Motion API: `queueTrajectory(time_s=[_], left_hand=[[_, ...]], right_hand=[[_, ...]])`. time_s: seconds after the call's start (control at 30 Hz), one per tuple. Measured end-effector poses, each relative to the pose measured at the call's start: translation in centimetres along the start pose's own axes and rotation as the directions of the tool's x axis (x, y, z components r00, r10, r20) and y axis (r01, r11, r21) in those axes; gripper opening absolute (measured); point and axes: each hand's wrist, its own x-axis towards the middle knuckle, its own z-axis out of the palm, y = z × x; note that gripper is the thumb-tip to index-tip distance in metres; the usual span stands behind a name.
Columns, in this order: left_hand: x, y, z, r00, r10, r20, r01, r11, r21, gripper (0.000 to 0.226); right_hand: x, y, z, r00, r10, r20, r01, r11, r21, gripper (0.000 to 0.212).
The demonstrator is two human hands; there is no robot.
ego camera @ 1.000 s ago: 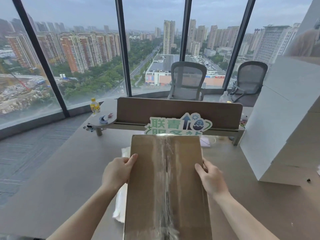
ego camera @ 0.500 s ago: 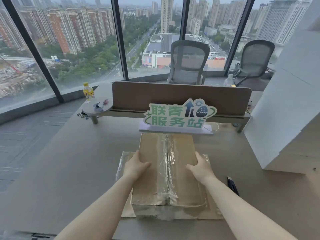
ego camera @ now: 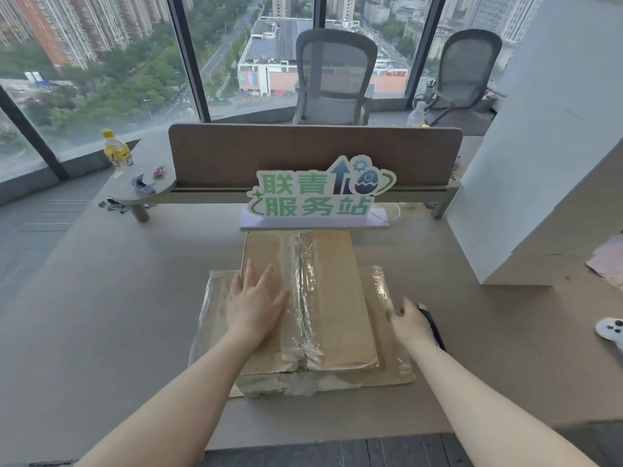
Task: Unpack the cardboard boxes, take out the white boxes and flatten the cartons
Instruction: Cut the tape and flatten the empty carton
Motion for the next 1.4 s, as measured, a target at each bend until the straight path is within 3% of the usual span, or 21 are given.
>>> queueTrajectory(time_s=[0.13,0.23,0.37,0.47,0.6,0.67,0.73,0.8,0.9,1.03,1.1,1.2,1.4], left_hand=[[0.3,0.4,0.5,1.000,-0.014,0.022,0.011,0.992,0.123,0.067],[0.2,0.3,1.0,1.000,-0.025,0.004,0.024,0.983,0.183,0.070],[1.0,0.9,1.2,0.999,-0.054,-0.006,0.054,0.975,0.217,0.070],[1.5,1.2,1.2,0.997,-0.075,-0.016,0.077,0.973,0.218,0.070],[1.5,1.1,1.3,0.997,-0.063,-0.047,0.072,0.975,0.210,0.072],[1.2,1.1,1.3,0.997,-0.062,-0.040,0.070,0.972,0.226,0.072],[1.1,1.3,1.1,0.996,-0.056,-0.066,0.068,0.979,0.194,0.068],[1.9,1.9,0.3,0.988,-0.056,-0.146,0.070,0.993,0.097,0.066],[5.5,2.6,-1.1,0.969,-0.075,-0.236,0.089,0.995,0.049,0.054],[10.7,2.8,-2.5,0.990,-0.038,-0.137,0.052,0.994,0.100,0.058],[12.5,2.4,-2.6,0.997,-0.010,-0.071,0.020,0.990,0.142,0.061],[13.5,1.4,-1.7,1.000,0.013,-0.012,-0.011,0.990,0.143,0.067],[13.9,0.4,-0.5,0.998,0.012,-0.067,-0.009,0.999,0.044,0.067]], right_hand=[[2.9,4.1,-1.5,0.996,0.083,-0.039,-0.090,0.971,-0.219,0.059],[5.0,6.5,-1.9,0.987,0.147,-0.069,-0.162,0.919,-0.359,0.046],[6.9,8.7,-2.0,0.985,0.153,-0.075,-0.170,0.889,-0.425,0.038],[7.5,9.6,-2.2,0.989,0.149,-0.016,-0.144,0.919,-0.366,0.028],[9.2,8.9,-2.7,0.992,0.103,0.075,-0.080,0.961,-0.266,0.031],[9.5,5.8,-3.4,0.990,0.027,0.140,-0.007,0.990,-0.138,0.018],[9.8,1.5,-4.1,0.977,-0.114,0.182,0.116,0.993,0.003,0.037],[10.1,-3.2,-4.6,0.941,-0.272,0.203,0.264,0.962,0.067,0.037],[10.6,-9.7,-4.5,0.853,-0.458,0.250,0.493,0.865,-0.097,0.027],[10.5,-16.8,-2.6,0.690,-0.628,0.360,0.722,0.561,-0.406,0.043],[10.7,-19.5,-1.1,0.646,-0.622,0.443,0.756,0.441,-0.484,0.044],[11.4,-22.7,0.9,0.632,-0.575,0.520,0.764,0.347,-0.544,0.044],[12.8,-26.8,2.8,0.586,-0.434,0.684,0.805,0.216,-0.553,0.035]])
